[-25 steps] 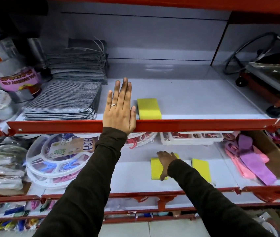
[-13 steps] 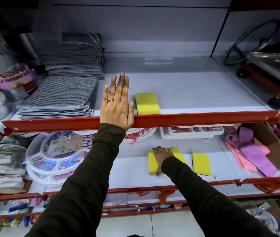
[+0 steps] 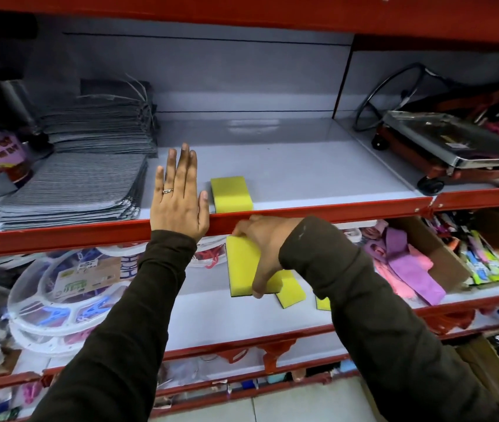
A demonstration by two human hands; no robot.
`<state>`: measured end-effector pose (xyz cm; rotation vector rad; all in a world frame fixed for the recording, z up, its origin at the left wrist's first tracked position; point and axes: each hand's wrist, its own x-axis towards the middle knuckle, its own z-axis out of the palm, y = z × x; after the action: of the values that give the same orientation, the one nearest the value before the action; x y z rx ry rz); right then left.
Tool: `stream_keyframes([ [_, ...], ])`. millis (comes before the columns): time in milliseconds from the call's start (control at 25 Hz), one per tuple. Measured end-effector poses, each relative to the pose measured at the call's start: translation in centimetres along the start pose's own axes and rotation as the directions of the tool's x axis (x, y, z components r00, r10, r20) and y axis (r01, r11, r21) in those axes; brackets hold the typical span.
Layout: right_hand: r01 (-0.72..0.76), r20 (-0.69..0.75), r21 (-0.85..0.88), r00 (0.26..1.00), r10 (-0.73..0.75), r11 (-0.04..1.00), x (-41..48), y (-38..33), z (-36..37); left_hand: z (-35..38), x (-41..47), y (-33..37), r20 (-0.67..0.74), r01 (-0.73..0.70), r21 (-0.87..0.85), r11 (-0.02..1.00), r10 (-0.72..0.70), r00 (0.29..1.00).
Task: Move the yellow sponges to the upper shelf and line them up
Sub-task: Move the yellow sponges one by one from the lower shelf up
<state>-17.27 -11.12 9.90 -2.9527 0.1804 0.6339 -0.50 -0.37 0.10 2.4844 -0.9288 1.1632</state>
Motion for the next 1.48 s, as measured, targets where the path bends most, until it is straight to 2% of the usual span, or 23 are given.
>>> stream_keyframes([
  [240, -0.097, -0.213, -0.021, 0.973, 0.091, 0.995, 0.1, 3.2, -6.2, 0.0, 0.0, -0.1, -0.001, 0.004, -0.009, 1.0, -0.004, 1.0],
  [360, -0.196, -0.216, -0.046, 0.959, 0.182, 0.979, 3.0, 6.2, -8.0, 0.0, 0.1, -0.2, -0.013, 0.006, -0.015, 1.0, -0.006, 1.0],
  [480, -0.246, -0.147, -0.088, 0.962, 0.232, 0.965, 6.1, 8.0, -8.0, 0.0, 0.1, -0.2, -0.022, 0.01, -0.024, 1.0, -0.011, 1.0],
  [640, -0.217, -0.043, -0.1, 0.976, 0.213, 0.971, 8.7, 8.6, -6.9, 0.1, 0.1, -0.2, -0.033, 0.01, -0.027, 1.0, -0.011, 0.999],
  [880, -0.169, -0.069, -0.034, 0.984, 0.167, 0.985, 8.9, 8.4, -6.6, 0.0, 0.1, -0.2, -0.017, 0.002, -0.024, 1.0, -0.002, 1.0],
  [1040, -0.175, -0.209, 0.067, 0.96, 0.185, 0.982, 6.7, 8.7, -6.2, -0.2, 0.1, -0.1, -0.002, 0.001, -0.015, 1.0, -0.001, 1.0],
  [1120, -0.125, -0.329, 0.154, 0.929, 0.171, 0.98, 4.3, 8.7, -5.9, -0.1, 0.0, -0.1, -0.002, 0.003, -0.008, 1.0, -0.003, 1.0],
  [1200, -0.043, -0.385, 0.23, 0.914, 0.132, 0.972, 1.7, 8.0, -5.1, -0.1, -0.1, -0.1, -0.001, 0.008, -0.006, 1.0, -0.008, 1.0],
  [1240, -0.009, -0.363, 0.259, 0.926, 0.106, 0.966, 0.7, 7.6, -4.3, 0.0, -0.1, -0.1, 0.0, 0.009, -0.005, 1.0, -0.009, 1.0],
  [1320, 0.006, -0.232, 0.312, 0.97, 0.07, 0.95, 0.5, 6.9, -1.4, 0.1, -0.1, 0.0, -0.003, 0.012, -0.001, 1.0, -0.012, 1.0],
  [1400, -0.068, -0.028, 0.285, 0.997, 0.079, 0.956, 2.6, 7.1, 2.3, 0.1, -0.1, 0.1, -0.008, 0.017, 0.0, 1.0, -0.017, 1.0],
  [1480, -0.192, 0.159, 0.187, 0.974, 0.164, 0.963, 6.1, 8.3, 6.5, 0.1, -0.1, 0.1, -0.021, 0.022, -0.003, 1.0, -0.022, 1.0],
])
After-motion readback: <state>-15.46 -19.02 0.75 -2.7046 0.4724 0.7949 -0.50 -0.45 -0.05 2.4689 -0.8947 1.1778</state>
